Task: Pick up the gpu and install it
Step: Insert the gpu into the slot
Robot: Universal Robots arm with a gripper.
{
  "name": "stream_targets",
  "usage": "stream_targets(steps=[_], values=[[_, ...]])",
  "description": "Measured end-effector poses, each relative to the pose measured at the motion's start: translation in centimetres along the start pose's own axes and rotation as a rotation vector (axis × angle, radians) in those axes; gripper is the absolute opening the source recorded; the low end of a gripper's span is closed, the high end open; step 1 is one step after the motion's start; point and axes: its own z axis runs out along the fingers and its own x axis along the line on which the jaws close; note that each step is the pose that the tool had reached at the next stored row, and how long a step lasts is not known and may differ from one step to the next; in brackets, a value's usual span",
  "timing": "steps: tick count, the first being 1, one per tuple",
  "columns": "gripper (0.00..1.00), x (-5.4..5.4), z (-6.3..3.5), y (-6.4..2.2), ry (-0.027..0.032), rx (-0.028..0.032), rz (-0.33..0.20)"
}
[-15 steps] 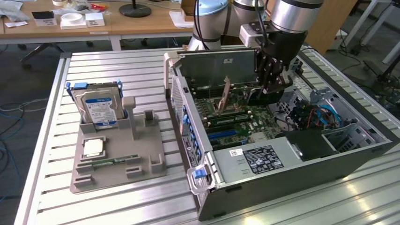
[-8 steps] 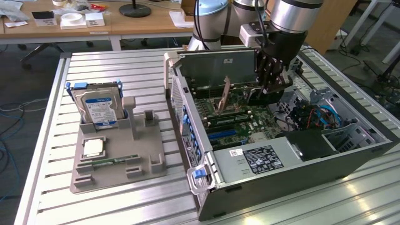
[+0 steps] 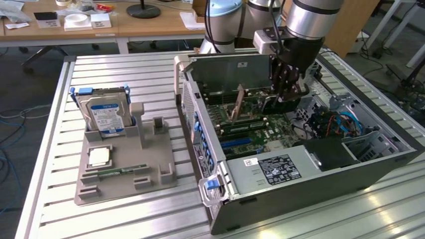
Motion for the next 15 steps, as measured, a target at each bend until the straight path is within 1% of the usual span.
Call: stream_targets(steps=[6,11,15], values=[[0.27,0.02,0.36,0.1,0.0003,0.0,0.0],[0.27,0.02,0.39,0.13,0.0005,0.0,0.0],[0.27,0.03,0.4,0.39,0.0003,0.0002,0.0]])
